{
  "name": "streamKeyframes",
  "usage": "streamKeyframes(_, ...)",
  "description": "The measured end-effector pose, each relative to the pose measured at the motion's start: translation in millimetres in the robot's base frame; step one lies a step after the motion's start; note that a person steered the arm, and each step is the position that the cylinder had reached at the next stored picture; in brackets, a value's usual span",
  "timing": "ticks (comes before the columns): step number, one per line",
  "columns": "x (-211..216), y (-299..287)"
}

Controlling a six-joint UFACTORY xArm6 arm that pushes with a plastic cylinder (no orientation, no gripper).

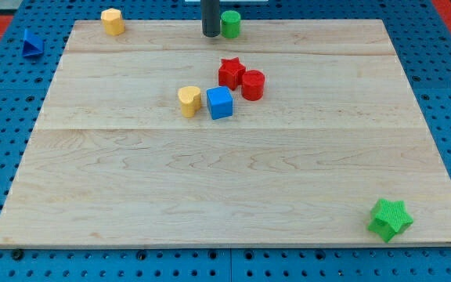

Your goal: Move the red star right parallel to the green circle

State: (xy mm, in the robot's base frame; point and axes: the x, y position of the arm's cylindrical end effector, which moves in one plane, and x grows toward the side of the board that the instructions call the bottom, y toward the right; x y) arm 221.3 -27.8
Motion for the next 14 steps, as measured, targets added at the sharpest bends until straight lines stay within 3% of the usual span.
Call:
streamKeyframes(2, 20, -23)
streamKeyframes(3, 53, -80)
streamKeyframes(4, 108, -71)
streamKeyframes(6, 105, 54)
streamKeyframes(7, 114, 17)
streamKeyframes(8, 141, 39)
streamKeyframes(9, 133, 93)
streamKeyframes(11, 42, 156)
streamKeyframes(13, 36, 83)
streamKeyframes(14, 21, 73)
